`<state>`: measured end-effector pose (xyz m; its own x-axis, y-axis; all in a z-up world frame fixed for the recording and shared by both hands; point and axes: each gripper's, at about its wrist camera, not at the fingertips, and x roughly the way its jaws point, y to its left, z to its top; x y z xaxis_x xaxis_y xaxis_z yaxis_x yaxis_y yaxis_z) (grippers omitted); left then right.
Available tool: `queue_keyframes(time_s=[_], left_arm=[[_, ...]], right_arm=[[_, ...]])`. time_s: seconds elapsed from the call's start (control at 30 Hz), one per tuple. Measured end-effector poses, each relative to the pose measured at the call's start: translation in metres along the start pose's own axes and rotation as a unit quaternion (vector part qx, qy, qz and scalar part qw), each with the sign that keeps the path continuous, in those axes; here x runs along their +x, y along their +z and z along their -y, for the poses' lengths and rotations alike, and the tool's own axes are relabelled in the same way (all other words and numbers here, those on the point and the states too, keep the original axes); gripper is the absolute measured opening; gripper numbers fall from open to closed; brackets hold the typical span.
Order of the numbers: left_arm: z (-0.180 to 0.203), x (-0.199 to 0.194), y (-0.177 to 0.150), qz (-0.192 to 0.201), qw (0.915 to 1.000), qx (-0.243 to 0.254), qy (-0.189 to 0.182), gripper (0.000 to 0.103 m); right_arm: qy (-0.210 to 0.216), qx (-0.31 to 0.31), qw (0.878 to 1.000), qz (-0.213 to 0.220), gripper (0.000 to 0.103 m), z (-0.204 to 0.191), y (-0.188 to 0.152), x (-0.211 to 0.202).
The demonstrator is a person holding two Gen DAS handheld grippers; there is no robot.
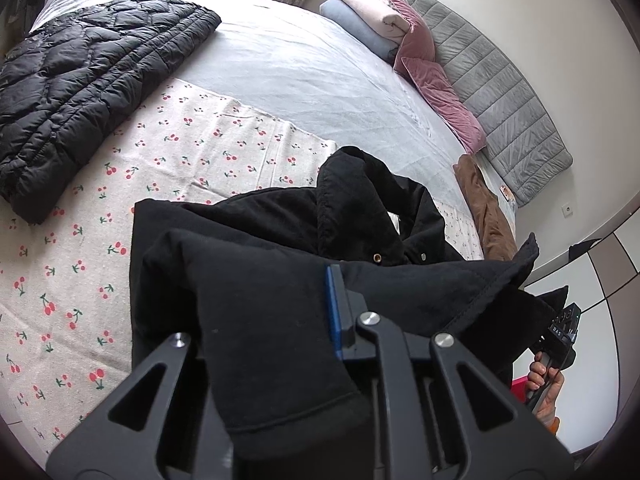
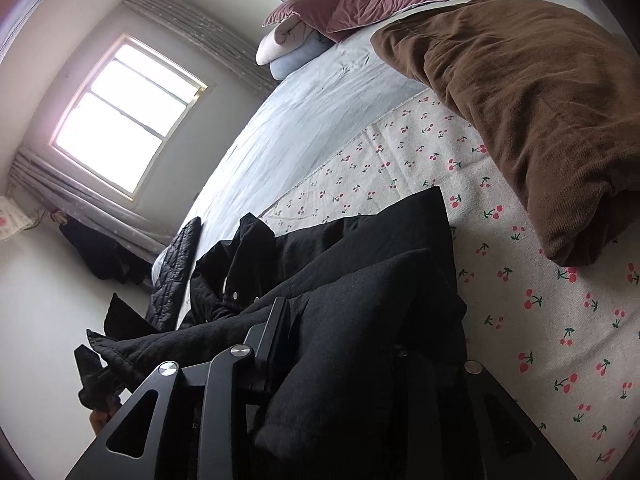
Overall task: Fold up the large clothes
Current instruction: 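Carry the hem with both grippers toward the collar, folding the coat in half, then lower the hem onto the coat near the collar with both grippers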
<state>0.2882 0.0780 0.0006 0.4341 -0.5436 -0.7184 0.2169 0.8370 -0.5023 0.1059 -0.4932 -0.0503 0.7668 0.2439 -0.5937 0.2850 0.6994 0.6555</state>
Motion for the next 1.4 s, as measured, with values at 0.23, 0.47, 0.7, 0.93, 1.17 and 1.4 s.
queue_keyframes(time_s=[0.23,0.47,0.7,0.93,1.17,1.4], left_arm=[[0.005,-0.005,0.005,-0.022,0.9997,0.012,0.003,0.021],[0.001,-0.005,0.014,-0.039,0.9991,-0.012,-0.01,0.021],[-0.015,0.007,0.032,-0.067,0.9945,-0.065,-0.047,0.021],[-0.023,0.003,0.036,-0.085,0.9907,-0.076,-0.073,0.025],[-0.03,-0.044,0.048,-0.018,0.9964,-0.067,-0.049,0.079],[-0.023,-0.042,0.03,0.036,0.9895,0.082,0.114,0.086]], right_arm=[[-0.021,-0.004,0.999,0.039,0.063,0.007,0.009,-0.028],[-0.054,-0.034,0.997,0.042,0.071,0.006,0.013,-0.027],[-0.072,-0.046,0.995,0.049,0.072,0.002,0.026,-0.028],[-0.079,-0.056,0.993,0.06,0.073,-0.006,0.037,-0.037],[-0.083,-0.074,0.992,0.053,0.075,-0.019,0.03,-0.035],[-0.114,-0.105,0.986,0.061,0.081,-0.027,0.022,-0.031]])
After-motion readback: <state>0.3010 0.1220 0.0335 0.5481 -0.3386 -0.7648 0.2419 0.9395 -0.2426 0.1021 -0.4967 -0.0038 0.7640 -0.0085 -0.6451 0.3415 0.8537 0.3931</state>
